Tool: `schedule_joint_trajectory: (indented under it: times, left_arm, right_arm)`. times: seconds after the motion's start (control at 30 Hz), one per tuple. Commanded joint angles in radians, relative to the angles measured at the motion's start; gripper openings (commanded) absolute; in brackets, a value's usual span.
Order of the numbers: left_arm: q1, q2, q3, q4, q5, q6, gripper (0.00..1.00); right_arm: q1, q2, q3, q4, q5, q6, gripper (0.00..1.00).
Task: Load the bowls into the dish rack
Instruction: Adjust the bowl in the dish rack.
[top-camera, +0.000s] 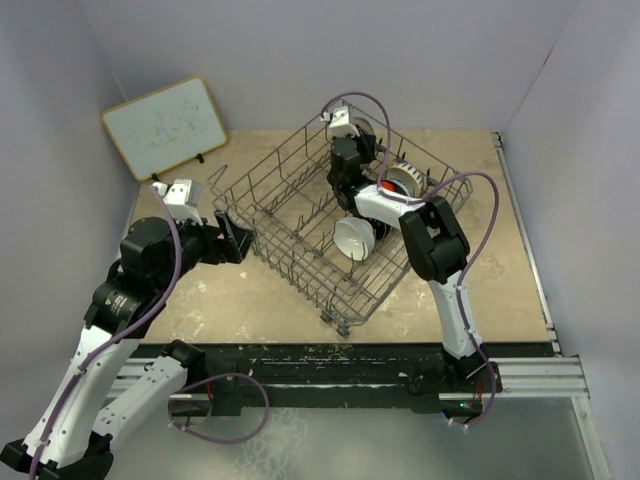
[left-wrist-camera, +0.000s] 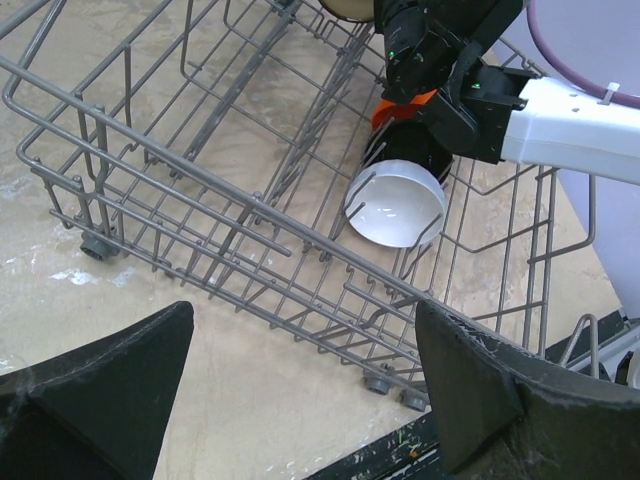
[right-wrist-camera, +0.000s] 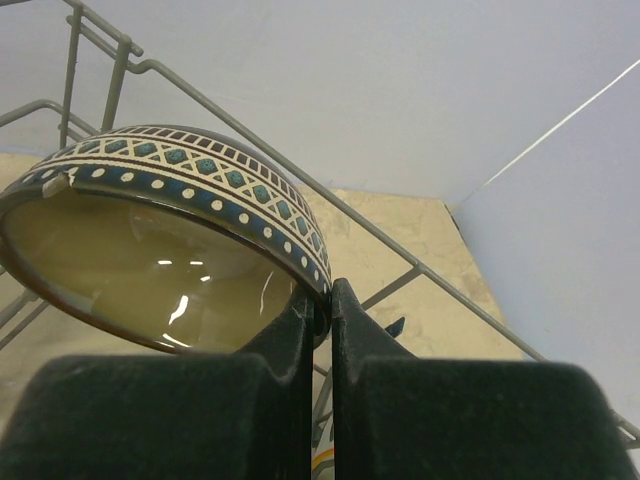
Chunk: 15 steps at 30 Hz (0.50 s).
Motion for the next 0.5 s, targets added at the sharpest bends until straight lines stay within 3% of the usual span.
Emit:
schedule_joint_trajectory:
  times: [0.0, 0.33, 0.47]
  left_arm:
    - [0.003, -0.010, -0.004, 0.050, 0.000, 0.006, 0.94]
    - [0.002, -0.026, -0.004, 0.050, -0.004, 0.003, 0.94]
    - [0.002, -0.036, -0.011, 0.056, -0.004, -0.001, 0.95]
  right_arm:
    - [0.002, -0.044, -0.039, -0.079, -0.085, 0.072, 0.00]
    - [-0.006, -0.079, -0.057, -0.155, -0.198, 0.118, 0.00]
    - [-0.006, -0.082, -0.066, -0.139, -0.161, 0.120, 0.00]
